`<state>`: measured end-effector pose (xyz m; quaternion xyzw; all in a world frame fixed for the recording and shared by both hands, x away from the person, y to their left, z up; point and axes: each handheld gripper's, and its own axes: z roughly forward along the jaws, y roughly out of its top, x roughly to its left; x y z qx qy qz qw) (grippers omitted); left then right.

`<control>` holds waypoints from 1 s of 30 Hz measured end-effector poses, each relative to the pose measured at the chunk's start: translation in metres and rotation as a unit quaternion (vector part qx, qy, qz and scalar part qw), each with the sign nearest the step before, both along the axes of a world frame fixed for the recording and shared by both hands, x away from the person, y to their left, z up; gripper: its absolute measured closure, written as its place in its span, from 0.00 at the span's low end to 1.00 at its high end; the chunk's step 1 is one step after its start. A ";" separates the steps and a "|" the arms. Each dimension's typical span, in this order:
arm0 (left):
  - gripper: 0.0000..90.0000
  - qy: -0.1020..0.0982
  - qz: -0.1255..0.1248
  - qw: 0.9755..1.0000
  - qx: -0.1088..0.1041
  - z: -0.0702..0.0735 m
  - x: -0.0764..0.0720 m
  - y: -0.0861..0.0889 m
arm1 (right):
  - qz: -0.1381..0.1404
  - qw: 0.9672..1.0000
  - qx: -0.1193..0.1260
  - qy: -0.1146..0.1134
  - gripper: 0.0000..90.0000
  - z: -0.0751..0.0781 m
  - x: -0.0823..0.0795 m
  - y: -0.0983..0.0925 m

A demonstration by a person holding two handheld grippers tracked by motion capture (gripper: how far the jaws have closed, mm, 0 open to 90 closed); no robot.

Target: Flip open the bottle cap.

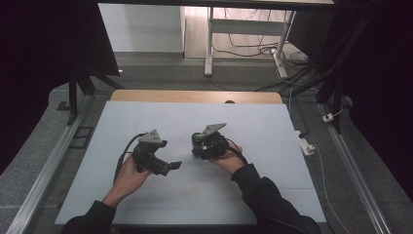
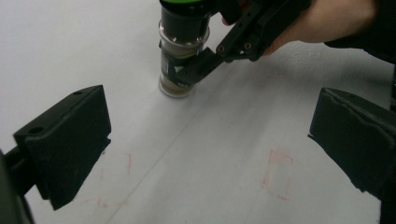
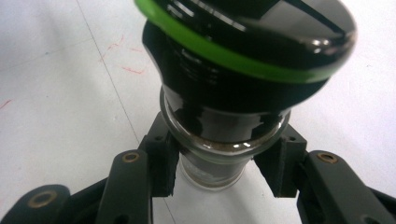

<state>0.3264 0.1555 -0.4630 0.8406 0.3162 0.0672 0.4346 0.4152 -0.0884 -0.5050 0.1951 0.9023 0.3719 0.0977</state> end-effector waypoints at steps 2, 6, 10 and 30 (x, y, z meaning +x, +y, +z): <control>0.00 -0.004 -0.005 1.000 0.000 0.002 0.006 -0.005 | 0.000 1.000 -0.001 0.000 0.59 0.000 0.000 0.000; 0.00 -0.009 -0.008 1.000 0.002 0.002 0.011 -0.010 | 0.000 1.000 0.000 0.000 0.58 0.000 0.000 0.000; 0.00 -0.009 -0.014 1.000 0.007 0.001 0.018 -0.016 | 0.000 1.000 0.000 0.000 0.58 0.000 0.000 0.000; 0.43 -0.019 -0.033 0.999 0.024 -0.004 0.042 -0.032 | 0.001 1.000 0.000 0.000 0.58 0.000 0.000 0.000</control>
